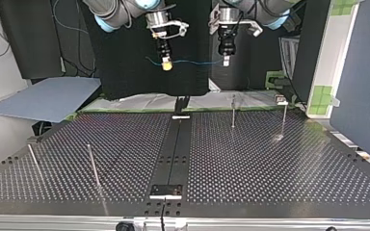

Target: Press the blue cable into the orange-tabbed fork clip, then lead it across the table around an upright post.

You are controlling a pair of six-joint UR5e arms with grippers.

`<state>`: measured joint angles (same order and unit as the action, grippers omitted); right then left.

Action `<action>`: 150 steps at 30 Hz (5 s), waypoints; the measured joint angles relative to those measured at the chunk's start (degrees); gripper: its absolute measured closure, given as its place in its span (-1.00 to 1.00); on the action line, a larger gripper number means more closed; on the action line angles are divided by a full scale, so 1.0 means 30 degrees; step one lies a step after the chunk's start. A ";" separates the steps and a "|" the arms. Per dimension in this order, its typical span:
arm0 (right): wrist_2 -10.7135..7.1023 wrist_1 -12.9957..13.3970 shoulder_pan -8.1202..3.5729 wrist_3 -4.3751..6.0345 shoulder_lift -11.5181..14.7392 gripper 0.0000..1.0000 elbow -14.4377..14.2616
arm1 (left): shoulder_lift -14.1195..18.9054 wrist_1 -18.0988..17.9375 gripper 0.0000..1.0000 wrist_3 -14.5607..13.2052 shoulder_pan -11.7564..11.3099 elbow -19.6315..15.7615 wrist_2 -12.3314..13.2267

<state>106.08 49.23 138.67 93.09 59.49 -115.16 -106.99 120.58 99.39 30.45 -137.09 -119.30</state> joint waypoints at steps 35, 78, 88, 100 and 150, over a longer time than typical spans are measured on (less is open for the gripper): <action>-0.0229 0.0622 0.0003 0.0099 -0.4918 1.00 0.5734 | -0.3901 -0.3813 0.98 -0.0850 -0.5829 0.0003 0.4882; -0.2003 -0.2848 -0.1780 -0.0332 -0.9321 1.00 1.0942 | -0.8586 -0.1621 0.98 0.1395 -0.9937 0.4733 0.7650; -0.2315 -0.2626 -0.2071 -0.0434 -0.9350 1.00 1.0958 | -0.8635 -0.1202 0.98 0.1475 -1.0140 0.5265 0.7791; -0.2393 -0.2580 -0.2339 -0.0441 -0.9373 1.00 1.0999 | -0.8639 -0.0543 0.98 0.1635 -1.0269 0.5949 0.7990; -0.2807 -0.3144 -0.4134 -0.0734 -0.9416 1.00 1.2540 | -0.9774 0.0557 0.98 0.3180 -1.0696 0.8842 0.8523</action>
<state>97.66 39.80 126.27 90.89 31.25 -77.54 -136.31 122.25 108.93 -1.64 -110.56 -93.73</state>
